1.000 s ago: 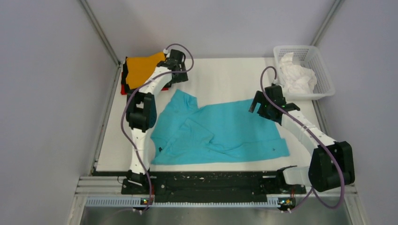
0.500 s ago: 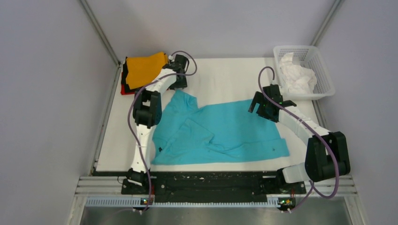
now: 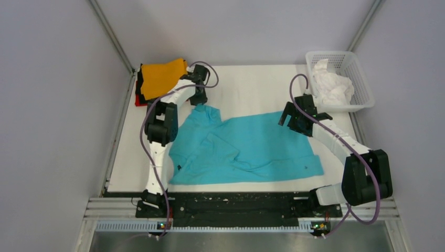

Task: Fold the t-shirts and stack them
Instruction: Grab the side of the flattened tshirt furthest away from the robot with both arms

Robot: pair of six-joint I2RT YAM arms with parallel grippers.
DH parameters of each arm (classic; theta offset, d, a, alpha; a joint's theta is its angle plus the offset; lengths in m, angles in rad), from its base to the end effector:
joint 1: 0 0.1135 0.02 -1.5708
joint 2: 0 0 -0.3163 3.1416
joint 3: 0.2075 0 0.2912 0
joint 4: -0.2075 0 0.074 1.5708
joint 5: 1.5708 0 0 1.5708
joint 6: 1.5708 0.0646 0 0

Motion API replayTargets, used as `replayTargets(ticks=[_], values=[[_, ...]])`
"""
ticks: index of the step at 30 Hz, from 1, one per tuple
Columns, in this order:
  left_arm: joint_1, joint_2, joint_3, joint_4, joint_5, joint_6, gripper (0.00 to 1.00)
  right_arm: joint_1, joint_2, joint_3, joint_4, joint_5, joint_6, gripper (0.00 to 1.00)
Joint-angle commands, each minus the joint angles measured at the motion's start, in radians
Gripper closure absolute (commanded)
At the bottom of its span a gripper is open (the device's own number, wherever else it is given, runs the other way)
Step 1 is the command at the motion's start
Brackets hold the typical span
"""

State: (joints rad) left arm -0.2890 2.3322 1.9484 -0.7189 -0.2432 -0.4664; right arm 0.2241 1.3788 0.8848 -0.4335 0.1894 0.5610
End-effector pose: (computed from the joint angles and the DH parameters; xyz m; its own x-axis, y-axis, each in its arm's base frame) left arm 0.5667 -0.1523 0.1694 -0.8416 -0.2051 -0.4996 -0.2306 0.9730 -0.0109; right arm 0.3161 0.0596 0.2317 -0.7181 0.3723 -0.5880 0.3235 0.9266 0.1916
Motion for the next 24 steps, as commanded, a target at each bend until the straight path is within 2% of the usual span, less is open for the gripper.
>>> replayTargets(ticks=[1, 4, 5, 8, 9, 17, 24], values=[[-0.005, -0.044, -0.052, -0.070, -0.033, 0.009, 0.60, -0.009, -0.037, 0.014, 0.026, 0.024, 0.005, 0.02], [-0.007, -0.053, -0.066, -0.062, -0.006, 0.027, 0.65, -0.008, -0.041, 0.010, 0.026, 0.026, 0.005, 0.02], [-0.007, -0.056, -0.073, -0.056, 0.013, 0.030, 0.70, -0.009, -0.040, 0.008, 0.026, 0.028, 0.005, 0.02], [-0.007, -0.066, -0.088, -0.027, 0.064, 0.040, 0.97, -0.008, -0.035, 0.010, 0.029, 0.041, 0.005, 0.02], [-0.007, -0.069, -0.087, -0.023, 0.073, 0.042, 1.00, -0.008, -0.031, 0.013, 0.031, 0.047, 0.003, 0.02], [-0.007, -0.165, -0.104, 0.005, 0.004, 0.084, 1.00, -0.012, 0.070, 0.111, 0.046, 0.091, -0.015, 0.02], [-0.007, -0.331, -0.267, 0.115, 0.071, 0.091, 1.00, -0.017, 0.288, 0.322, 0.043, 0.224, -0.041, 0.04]])
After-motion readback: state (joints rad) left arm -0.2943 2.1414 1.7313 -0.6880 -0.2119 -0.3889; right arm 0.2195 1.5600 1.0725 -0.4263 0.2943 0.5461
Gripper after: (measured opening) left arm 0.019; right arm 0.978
